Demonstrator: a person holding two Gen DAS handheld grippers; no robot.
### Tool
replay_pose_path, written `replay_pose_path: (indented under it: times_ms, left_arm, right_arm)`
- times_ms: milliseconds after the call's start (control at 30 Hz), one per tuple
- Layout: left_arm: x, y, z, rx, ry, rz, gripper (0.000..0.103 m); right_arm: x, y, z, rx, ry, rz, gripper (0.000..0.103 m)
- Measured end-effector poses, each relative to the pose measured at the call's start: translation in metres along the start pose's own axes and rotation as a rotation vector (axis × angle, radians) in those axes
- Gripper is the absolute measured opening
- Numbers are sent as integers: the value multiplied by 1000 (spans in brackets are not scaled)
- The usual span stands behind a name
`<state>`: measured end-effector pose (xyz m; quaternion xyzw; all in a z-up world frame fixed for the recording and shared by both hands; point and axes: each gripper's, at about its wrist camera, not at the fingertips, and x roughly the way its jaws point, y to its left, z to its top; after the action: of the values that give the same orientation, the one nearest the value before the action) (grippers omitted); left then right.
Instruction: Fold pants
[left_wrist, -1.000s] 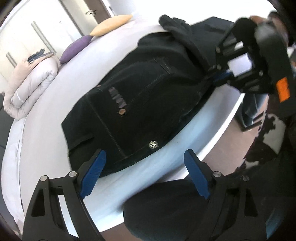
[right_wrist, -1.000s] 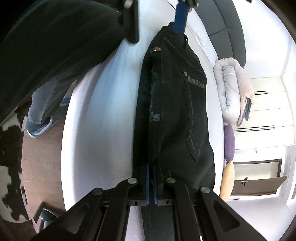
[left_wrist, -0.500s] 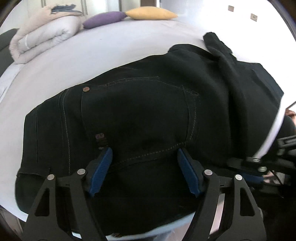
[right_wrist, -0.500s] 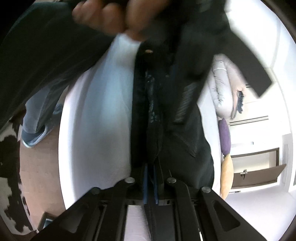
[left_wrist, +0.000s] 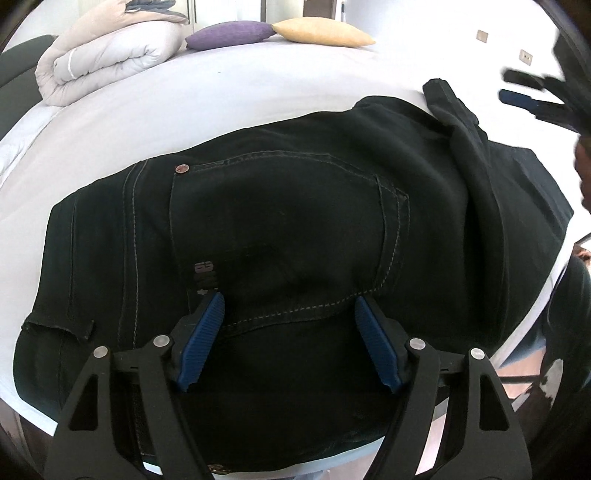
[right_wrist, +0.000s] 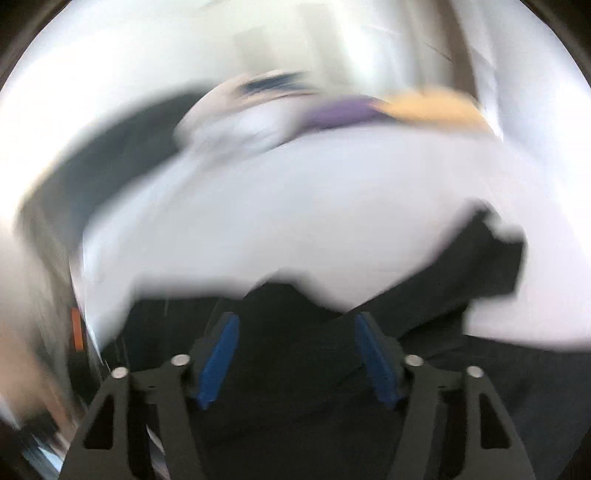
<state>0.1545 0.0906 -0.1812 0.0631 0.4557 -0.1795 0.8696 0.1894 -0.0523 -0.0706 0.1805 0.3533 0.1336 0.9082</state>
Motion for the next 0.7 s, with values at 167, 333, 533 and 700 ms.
replay_pose_path:
  times_ms: [167, 333, 533, 700]
  left_arm:
    - [1, -1, 2, -20, -4, 0, 73]
    - [0, 0, 2, -25, -6, -2, 73]
    - [-23, 10, 5, -118, -54, -82, 51]
    - [-25, 12, 22, -211, -86, -226, 28]
  right_arm:
    - [37, -100, 48, 374, -7, -57, 53]
    - [74, -144, 63, 523, 11, -174, 53]
    - [107, -159, 73, 578, 24, -159, 55]
    - [117, -161, 81, 540, 41, -99, 9]
